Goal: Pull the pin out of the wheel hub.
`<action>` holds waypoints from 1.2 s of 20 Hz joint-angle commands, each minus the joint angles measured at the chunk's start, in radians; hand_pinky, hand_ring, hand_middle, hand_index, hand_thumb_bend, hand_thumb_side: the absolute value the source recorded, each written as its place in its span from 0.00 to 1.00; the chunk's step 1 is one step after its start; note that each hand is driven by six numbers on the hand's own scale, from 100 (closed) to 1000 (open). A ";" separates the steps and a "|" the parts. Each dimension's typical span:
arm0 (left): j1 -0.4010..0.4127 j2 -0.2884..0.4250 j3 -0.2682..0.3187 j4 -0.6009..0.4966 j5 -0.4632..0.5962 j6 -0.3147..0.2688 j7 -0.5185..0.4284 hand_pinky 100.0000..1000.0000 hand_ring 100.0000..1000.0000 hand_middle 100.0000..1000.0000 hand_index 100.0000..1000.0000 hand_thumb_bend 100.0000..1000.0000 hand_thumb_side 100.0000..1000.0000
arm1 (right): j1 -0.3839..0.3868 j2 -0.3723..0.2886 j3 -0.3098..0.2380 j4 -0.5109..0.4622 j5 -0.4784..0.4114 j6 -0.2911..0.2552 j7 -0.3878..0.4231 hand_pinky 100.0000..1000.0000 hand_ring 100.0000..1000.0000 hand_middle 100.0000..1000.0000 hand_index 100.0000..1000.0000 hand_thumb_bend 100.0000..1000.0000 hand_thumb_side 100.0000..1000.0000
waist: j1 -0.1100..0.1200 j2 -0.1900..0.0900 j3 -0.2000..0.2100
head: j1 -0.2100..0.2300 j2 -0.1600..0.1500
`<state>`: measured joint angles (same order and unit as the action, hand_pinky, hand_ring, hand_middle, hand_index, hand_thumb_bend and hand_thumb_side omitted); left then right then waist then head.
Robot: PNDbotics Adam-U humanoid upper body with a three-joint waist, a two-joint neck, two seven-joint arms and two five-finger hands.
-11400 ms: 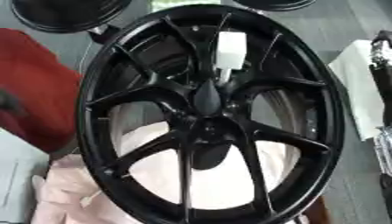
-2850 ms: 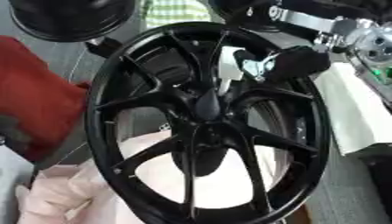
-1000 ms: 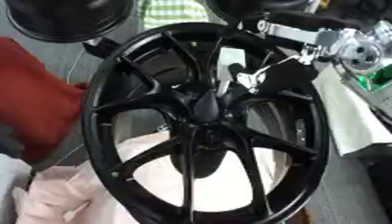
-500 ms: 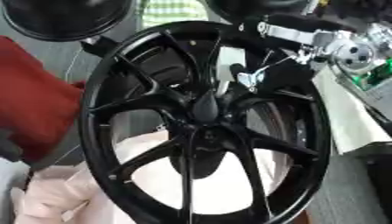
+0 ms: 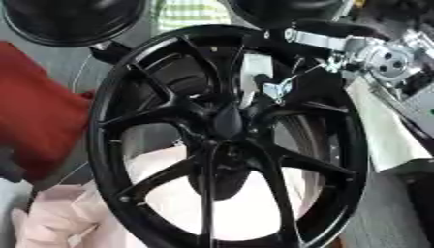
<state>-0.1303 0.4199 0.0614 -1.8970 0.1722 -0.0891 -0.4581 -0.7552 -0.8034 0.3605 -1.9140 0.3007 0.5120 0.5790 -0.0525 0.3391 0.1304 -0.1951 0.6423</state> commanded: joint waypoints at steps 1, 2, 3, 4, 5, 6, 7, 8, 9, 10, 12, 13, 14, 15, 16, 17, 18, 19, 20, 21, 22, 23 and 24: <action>-0.004 0.009 0.004 -0.012 -0.005 0.000 -0.001 0.56 0.58 0.48 0.71 0.00 0.80 | -0.008 -0.016 -0.017 0.005 -0.012 0.004 -0.003 1.00 1.00 0.90 0.97 0.00 0.22 | -0.006 0.000 0.002 | -0.002 -0.016; -0.004 0.009 0.004 -0.011 -0.005 0.000 -0.002 0.56 0.58 0.48 0.71 0.00 0.80 | -0.008 -0.016 -0.017 0.008 -0.013 0.004 -0.004 1.00 1.00 0.90 0.97 0.00 0.22 | -0.006 0.000 0.002 | -0.002 -0.017; -0.004 0.008 0.003 -0.011 -0.006 0.000 -0.002 0.56 0.58 0.48 0.71 0.00 0.80 | -0.008 -0.015 -0.017 0.011 -0.014 0.004 -0.005 1.00 1.00 0.90 0.97 0.00 0.23 | -0.006 0.001 0.003 | -0.002 -0.018; -0.004 0.008 0.003 -0.011 -0.007 0.000 -0.003 0.56 0.58 0.48 0.71 0.00 0.80 | -0.008 -0.015 -0.017 0.015 -0.014 0.004 -0.006 1.00 1.00 0.90 0.96 0.00 0.24 | -0.006 0.002 0.003 | -0.002 -0.018; -0.004 0.008 0.003 -0.011 -0.007 0.000 -0.003 0.56 0.58 0.48 0.71 0.00 0.80 | -0.008 -0.014 -0.016 0.018 -0.014 0.004 -0.007 1.00 1.00 0.89 0.96 0.00 0.24 | -0.006 0.003 0.003 | -0.002 -0.019; -0.004 0.008 0.002 -0.011 -0.008 0.000 -0.004 0.56 0.58 0.48 0.71 0.00 0.81 | -0.008 -0.013 -0.017 0.022 -0.015 0.002 -0.007 1.00 1.00 0.89 0.96 0.00 0.25 | -0.006 0.003 0.003 | -0.002 -0.019; -0.004 0.007 0.002 -0.011 -0.009 0.000 -0.005 0.56 0.58 0.48 0.71 0.00 0.81 | -0.007 -0.012 -0.017 0.026 -0.016 0.000 -0.008 1.00 1.00 0.89 0.96 0.00 0.25 | -0.006 0.004 0.003 | -0.002 -0.019; -0.004 0.008 0.002 -0.011 -0.009 0.000 -0.005 0.56 0.58 0.48 0.71 0.00 0.81 | -0.007 -0.012 -0.018 0.030 -0.017 -0.003 -0.008 1.00 1.00 0.89 0.96 0.00 0.25 | -0.006 0.004 0.003 | -0.002 -0.019; -0.005 0.008 0.002 -0.011 -0.010 0.000 -0.005 0.56 0.58 0.48 0.71 0.00 0.81 | -0.007 -0.011 -0.019 0.034 -0.018 -0.006 -0.008 1.00 1.00 0.89 0.96 0.00 0.25 | -0.006 0.005 0.003 | -0.002 -0.019; -0.005 0.008 0.002 -0.011 -0.010 0.000 -0.006 0.56 0.58 0.48 0.71 0.00 0.81 | -0.007 -0.011 -0.020 0.038 -0.018 -0.009 -0.008 1.00 1.00 0.89 0.96 0.00 0.25 | -0.006 0.005 0.003 | -0.002 -0.019; -0.005 0.008 0.002 -0.011 -0.010 0.000 -0.006 0.56 0.58 0.48 0.71 0.00 0.81 | -0.007 -0.010 -0.020 0.042 -0.019 -0.014 -0.009 1.00 1.00 0.89 0.96 0.00 0.25 | -0.005 0.005 0.003 | -0.002 -0.019; -0.005 0.008 0.002 -0.011 -0.010 0.000 -0.006 0.56 0.58 0.48 0.71 0.00 0.81 | -0.007 -0.010 -0.020 0.043 -0.019 -0.015 -0.009 1.00 1.00 0.89 0.96 0.00 0.25 | -0.005 0.005 0.003 | -0.002 -0.019; -0.005 0.008 0.002 -0.010 -0.010 0.000 -0.006 0.56 0.58 0.48 0.71 0.00 0.81 | -0.007 -0.010 -0.020 0.044 -0.019 -0.016 -0.009 1.00 1.00 0.89 0.96 0.00 0.25 | -0.005 0.005 0.003 | -0.002 -0.019; -0.005 0.008 0.002 -0.010 -0.010 -0.001 -0.006 0.56 0.58 0.48 0.71 0.00 0.81 | -0.008 -0.010 -0.020 0.044 -0.019 -0.016 -0.009 1.00 1.00 0.89 0.96 0.00 0.25 | -0.005 0.005 0.003 | -0.002 -0.019; -0.005 0.008 0.002 -0.010 -0.010 -0.001 -0.006 0.56 0.58 0.48 0.71 0.00 0.81 | -0.008 -0.010 -0.020 0.045 -0.019 -0.017 -0.010 1.00 1.00 0.89 0.96 0.00 0.25 | -0.005 0.005 0.003 | -0.002 -0.019; -0.005 0.008 0.002 -0.011 -0.011 -0.001 -0.006 0.56 0.58 0.48 0.71 0.00 0.81 | -0.006 -0.009 -0.019 0.048 -0.020 -0.018 -0.008 1.00 1.00 0.88 0.95 0.00 0.33 | -0.005 0.006 0.004 | -0.003 -0.018; -0.005 0.007 0.001 -0.011 -0.011 -0.001 -0.007 0.56 0.58 0.48 0.71 0.00 0.81 | -0.004 -0.007 -0.017 0.055 -0.023 -0.020 -0.002 1.00 1.00 0.88 0.95 0.00 0.33 | -0.005 0.007 0.006 | -0.004 -0.016; -0.005 0.007 0.001 -0.011 -0.012 0.000 -0.008 0.56 0.58 0.48 0.71 0.00 0.81 | -0.003 -0.006 -0.016 0.061 -0.025 -0.024 0.002 1.00 1.00 0.87 0.95 0.00 0.34 | -0.005 0.008 0.007 | -0.004 -0.015; -0.005 0.007 0.001 -0.010 -0.013 0.000 -0.009 0.56 0.58 0.48 0.71 0.00 0.81 | -0.002 -0.004 -0.016 0.066 -0.026 -0.027 0.004 1.00 1.00 0.87 0.95 0.00 0.35 | -0.006 0.009 0.008 | -0.004 -0.014; -0.005 0.007 0.001 -0.010 -0.014 0.001 -0.009 0.56 0.58 0.48 0.71 0.00 0.81 | -0.002 -0.003 -0.017 0.070 -0.027 -0.030 0.006 1.00 1.00 0.87 0.95 0.00 0.36 | -0.006 0.009 0.009 | -0.004 -0.013; -0.005 0.006 0.001 -0.009 -0.016 0.002 -0.009 0.56 0.58 0.48 0.71 0.00 0.81 | -0.002 -0.003 -0.017 0.072 -0.028 -0.031 0.007 1.00 1.00 0.87 0.95 0.00 0.36 | -0.006 0.009 0.010 | -0.004 -0.012; -0.005 0.006 0.001 -0.009 -0.017 0.003 -0.009 0.56 0.58 0.48 0.71 0.00 0.81 | -0.002 -0.002 -0.016 0.073 -0.029 -0.032 0.008 1.00 1.00 0.85 0.94 0.00 0.37 | -0.006 0.010 0.011 | -0.004 -0.012; -0.006 0.005 0.001 -0.010 -0.017 0.003 -0.009 0.56 0.58 0.48 0.71 0.00 0.81 | -0.002 -0.001 -0.016 0.075 -0.030 -0.033 0.010 1.00 1.00 0.85 0.94 0.00 0.38 | -0.006 0.010 0.013 | -0.005 -0.012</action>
<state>-0.1310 0.4125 0.0587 -1.8969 0.1578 -0.0866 -0.4649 -0.7465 -0.7892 0.3574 -1.8384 0.2771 0.4814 0.5868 -0.0525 0.3489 0.1432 -0.1961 0.6319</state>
